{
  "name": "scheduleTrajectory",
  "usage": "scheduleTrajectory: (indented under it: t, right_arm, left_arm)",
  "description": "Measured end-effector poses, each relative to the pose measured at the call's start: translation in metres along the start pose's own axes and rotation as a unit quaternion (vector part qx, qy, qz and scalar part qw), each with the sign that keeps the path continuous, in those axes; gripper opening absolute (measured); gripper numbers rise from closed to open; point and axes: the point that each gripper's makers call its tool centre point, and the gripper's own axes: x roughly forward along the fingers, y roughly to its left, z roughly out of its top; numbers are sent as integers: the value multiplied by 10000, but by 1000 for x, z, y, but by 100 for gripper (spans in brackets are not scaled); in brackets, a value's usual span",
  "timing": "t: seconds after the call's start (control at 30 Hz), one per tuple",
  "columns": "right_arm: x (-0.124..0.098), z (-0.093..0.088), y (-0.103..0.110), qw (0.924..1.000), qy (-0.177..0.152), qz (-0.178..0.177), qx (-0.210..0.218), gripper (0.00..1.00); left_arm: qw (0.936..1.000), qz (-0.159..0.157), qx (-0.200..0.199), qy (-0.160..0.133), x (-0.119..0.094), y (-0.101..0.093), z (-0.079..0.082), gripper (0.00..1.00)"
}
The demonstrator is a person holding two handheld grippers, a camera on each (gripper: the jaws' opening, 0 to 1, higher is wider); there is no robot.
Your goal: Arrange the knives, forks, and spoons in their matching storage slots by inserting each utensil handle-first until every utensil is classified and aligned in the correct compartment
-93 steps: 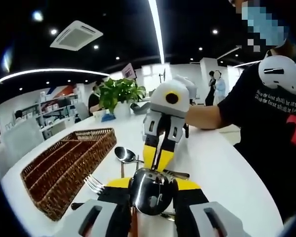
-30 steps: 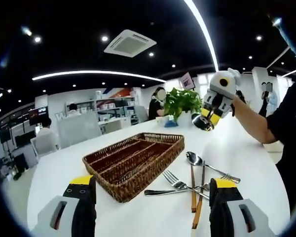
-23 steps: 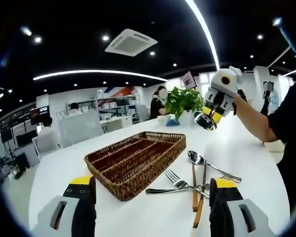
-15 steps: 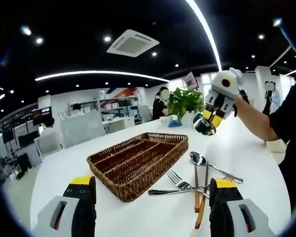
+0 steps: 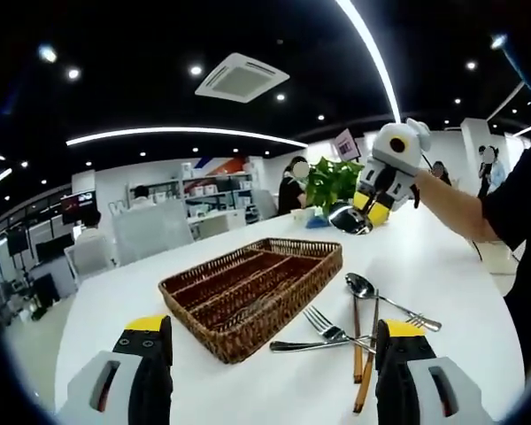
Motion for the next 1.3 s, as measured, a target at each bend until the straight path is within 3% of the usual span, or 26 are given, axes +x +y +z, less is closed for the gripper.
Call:
scheduleTrajectory:
  t: [0.3,0.6,0.77,1.3]
  right_arm:
    - [6,2,-13,9999,-50,-129,-35,1]
    - [10,-2,-26,9999,-128,-80,-39,1]
    - [15,-6,-30,9999,-112,-70,-106,1]
    - [25,-13,-45,9997,-107,46,-234,1]
  left_arm:
    - [9998,185,95,-55,1,8,3,100]
    - [9999,139,37,-94,2,6,6,100]
    - [9992,398,81,-64,3,17,4,100]
    - [9992,394,-20,-98,7,15,4,100]
